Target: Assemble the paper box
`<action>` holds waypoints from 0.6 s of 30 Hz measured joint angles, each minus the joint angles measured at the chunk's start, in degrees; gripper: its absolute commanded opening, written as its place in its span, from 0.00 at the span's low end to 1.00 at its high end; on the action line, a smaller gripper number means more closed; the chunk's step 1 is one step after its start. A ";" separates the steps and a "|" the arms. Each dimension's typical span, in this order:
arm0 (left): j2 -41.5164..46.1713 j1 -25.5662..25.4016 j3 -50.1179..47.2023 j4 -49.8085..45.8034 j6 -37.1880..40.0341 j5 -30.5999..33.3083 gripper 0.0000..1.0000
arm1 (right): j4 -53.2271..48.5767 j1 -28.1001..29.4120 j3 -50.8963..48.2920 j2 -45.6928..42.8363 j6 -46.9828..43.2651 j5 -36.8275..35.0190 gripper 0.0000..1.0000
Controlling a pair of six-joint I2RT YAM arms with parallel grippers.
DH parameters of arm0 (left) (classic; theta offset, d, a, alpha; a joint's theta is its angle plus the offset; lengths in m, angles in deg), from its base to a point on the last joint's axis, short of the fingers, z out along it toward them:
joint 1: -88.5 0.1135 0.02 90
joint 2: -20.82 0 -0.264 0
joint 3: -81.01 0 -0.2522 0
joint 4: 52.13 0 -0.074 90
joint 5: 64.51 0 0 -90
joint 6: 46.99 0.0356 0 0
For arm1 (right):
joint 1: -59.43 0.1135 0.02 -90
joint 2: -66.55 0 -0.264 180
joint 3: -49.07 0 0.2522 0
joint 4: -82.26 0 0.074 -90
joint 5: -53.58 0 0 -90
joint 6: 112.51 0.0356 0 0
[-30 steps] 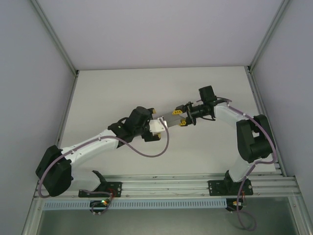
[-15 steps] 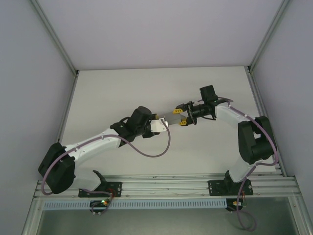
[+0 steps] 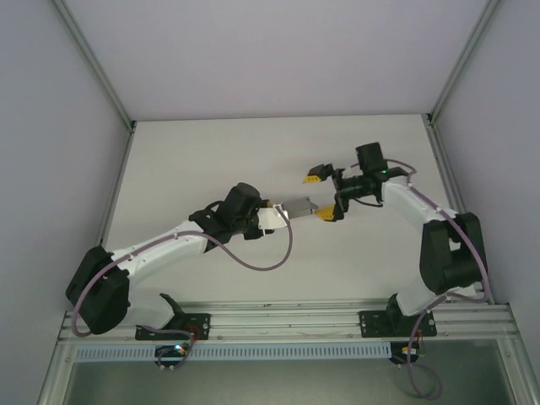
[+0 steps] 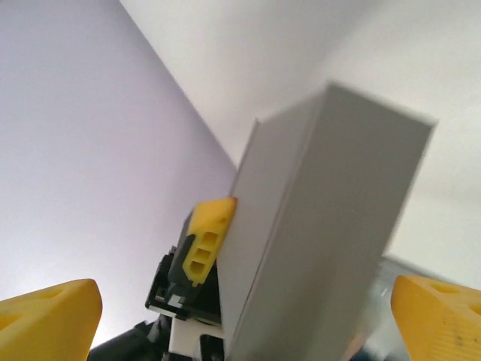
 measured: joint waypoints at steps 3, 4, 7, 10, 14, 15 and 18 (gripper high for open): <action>0.00 3.45 1.92 -5.27 -1.09 -4.61 0.42 | -2.64 -2.80 1.38 -6.12 -12.02 -8.17 1.00; 0.00 4.74 2.73 -7.23 -1.49 -6.62 0.43 | -2.89 -2.58 1.33 -9.42 -17.84 -11.98 1.00; 0.00 8.22 4.76 -11.74 -1.99 -12.61 0.43 | 2.95 1.01 -3.30 -22.36 -32.87 -19.21 1.00; -0.31 10.36 5.68 -14.97 -2.51 -16.72 0.43 | 11.15 3.04 -10.58 -34.03 -41.97 -20.85 0.94; -4.17 10.91 8.46 -19.45 -2.95 -19.30 0.43 | 11.39 6.56 -9.07 -31.71 -51.67 -22.71 0.84; -5.66 10.91 9.35 -20.35 -3.02 -19.56 0.43 | 10.58 8.61 -8.07 -29.49 -54.25 -23.71 0.80; -9.31 10.91 11.21 -22.47 -3.23 -19.98 0.43 | 7.41 13.42 -6.23 -23.02 -59.95 -26.40 0.74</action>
